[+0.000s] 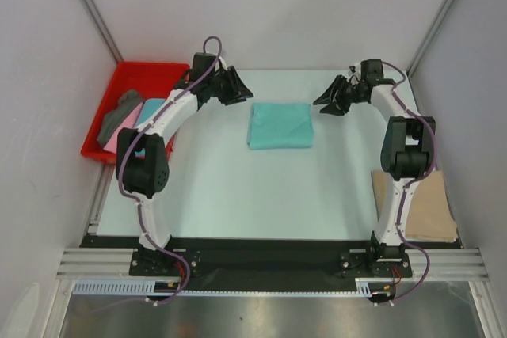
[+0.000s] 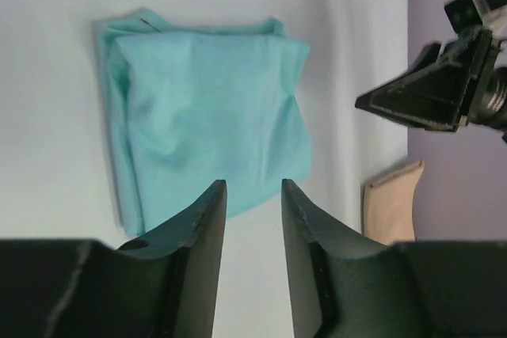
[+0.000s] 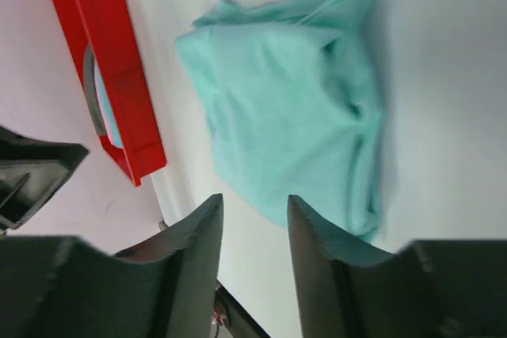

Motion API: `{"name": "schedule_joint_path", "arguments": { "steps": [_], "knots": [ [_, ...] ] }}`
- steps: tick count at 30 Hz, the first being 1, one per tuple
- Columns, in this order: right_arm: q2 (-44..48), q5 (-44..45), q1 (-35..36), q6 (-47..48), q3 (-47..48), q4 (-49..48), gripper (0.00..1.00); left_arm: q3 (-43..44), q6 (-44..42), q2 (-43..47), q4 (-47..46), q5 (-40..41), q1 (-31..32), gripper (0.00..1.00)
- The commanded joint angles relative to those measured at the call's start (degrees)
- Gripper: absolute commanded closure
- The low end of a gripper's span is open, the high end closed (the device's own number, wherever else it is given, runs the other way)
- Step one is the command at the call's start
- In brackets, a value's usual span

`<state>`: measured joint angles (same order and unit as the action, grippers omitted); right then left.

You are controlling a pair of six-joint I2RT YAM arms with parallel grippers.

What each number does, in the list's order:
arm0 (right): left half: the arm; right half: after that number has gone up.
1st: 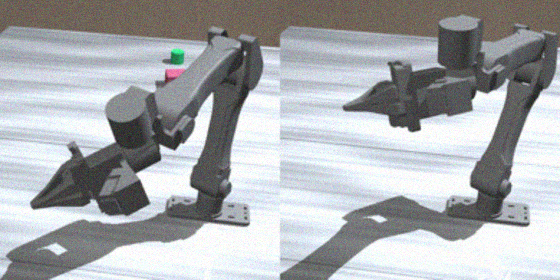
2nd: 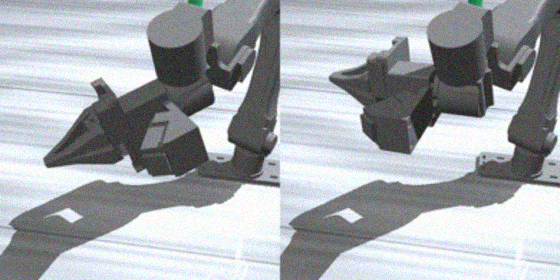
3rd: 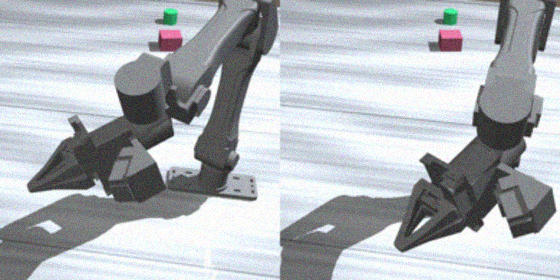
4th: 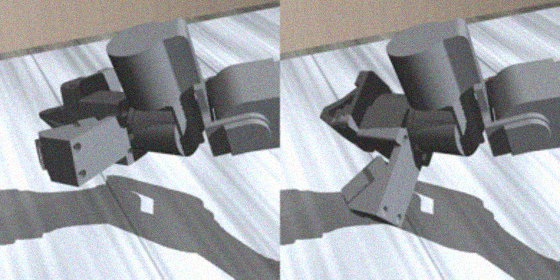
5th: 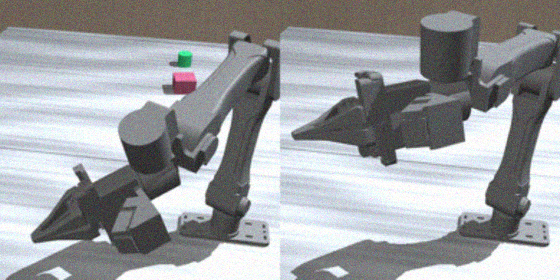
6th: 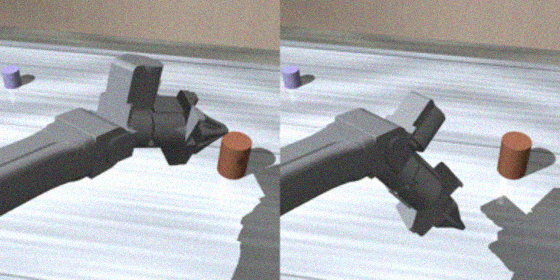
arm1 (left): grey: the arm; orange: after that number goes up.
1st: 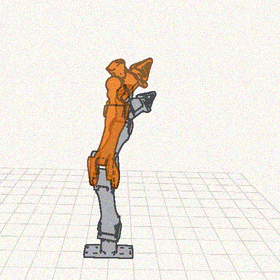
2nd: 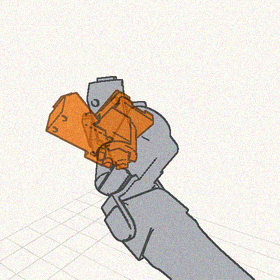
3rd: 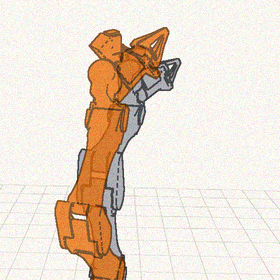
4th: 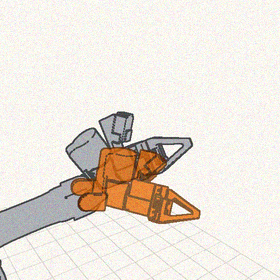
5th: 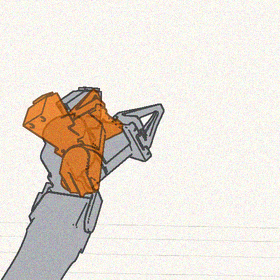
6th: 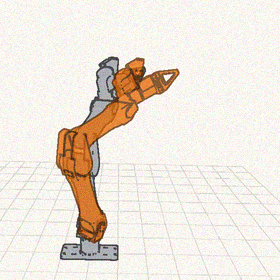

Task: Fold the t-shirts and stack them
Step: Fold the tshirt

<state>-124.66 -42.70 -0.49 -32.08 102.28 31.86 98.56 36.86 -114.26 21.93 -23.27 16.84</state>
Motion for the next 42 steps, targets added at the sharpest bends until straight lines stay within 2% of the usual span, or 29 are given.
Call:
{"name": "schedule_joint_path", "arguments": {
  "steps": [1, 2, 3, 5, 7, 10, 15, 20, 21, 24, 28, 30, 31, 33, 34, 37, 42],
  "knots": [
    [4.5, -0.6, 4.4, 2.1, -4.6, -7.5, 0.59, -8.1, 1.6, 1.2, -13.7, -7.8, 2.1, 0.62],
    [4.4, -1.4, 4.7, 0.2, -7.2, -14.0, 0.64, -8.8, 3.8, -0.2, -18.7, -11.1, 2.8, 0.65],
    [4.3, -1.9, 5.2, -3.0, -8.5, -17.0, 0.74, -9.6, 4.5, -0.8, -20.7, -11.7, 3.0, 0.7],
    [2.4, -2.7, 5.7, -6.1, -10.3, -26.2, 0.79, -10.1, 5.6, -2.3, -25.9, -12.1, 3.7, 0.71],
    [0.2, -3.5, 6.1, -9.3, -11.0, -30.4, 0.88, -10.0, 6.6, -5.4, -28.6, -11.9, 4.0, 0.73],
    [-4.1, -4.6, 6.4, -13.3, -11.2, -39.7, 0.94, -10.0, 11.4, -10.5, -36.8, -13.5, 4.0, 0.75],
    [-11.1, -4.4, 6.3, -16.0, -11.0, -54.3, 0.95, -7.2, 16.8, -18.4, -47.5, -12.1, 3.6, 0.77],
    [-17.1, -1.7, 4.6, -17.8, -5.9, -57.7, 0.92, -0.8, 22.8, -27.9, -51.3, -10.8, 1.9, 0.8],
    [-17.5, -1.2, 4.4, -18.0, -5.3, -58.2, 0.89, 0.0, 23.5, -28.6, -50.9, -10.3, 1.5, 0.8],
    [-19.5, -0.9, 3.7, -18.4, -1.0, -56.3, 0.76, 4.0, 23.5, -30.2, -49.9, -10.0, 0.7, 0.73],
    [-17.8, -0.2, 3.3, -16.8, 2.1, -52.0, 0.64, 10.8, 14.0, -28.2, -36.2, -10.6, 0.3, 0.6],
    [-16.7, 0.9, 3.1, -11.3, 6.5, -41.2, 0.58, 13.2, 5.9, -24.5, -30.4, -9.4, 0.3, 0.53],
    [-15.9, 1.7, 3.1, -9.3, 7.9, -34.0, 0.55, 13.8, 0.2, -23.2, -24.6, -6.5, 0.3, 0.49],
    [-14.8, 3.3, 3.3, -4.2, 9.7, -27.2, 0.49, 13.7, -4.4, -19.3, -19.2, -3.2, 0.3, 0.45],
    [-14.0, 4.3, 3.4, 0.8, 9.9, -24.4, 0.48, 13.7, -6.3, -18.5, -15.6, -2.2, 0.2, 0.43],
    [-12.0, 8.2, 3.7, 7.9, 9.6, -15.8, 0.44, 14.9, -13.4, -17.9, -8.4, 2.3, 0.1, 0.41],
    [-12.7, 10.4, 4.3, 10.0, 10.2, -13.0, 0.42, 16.0, -15.6, -20.6, -4.4, 5.2, 0.2, 0.42]
  ]
}}
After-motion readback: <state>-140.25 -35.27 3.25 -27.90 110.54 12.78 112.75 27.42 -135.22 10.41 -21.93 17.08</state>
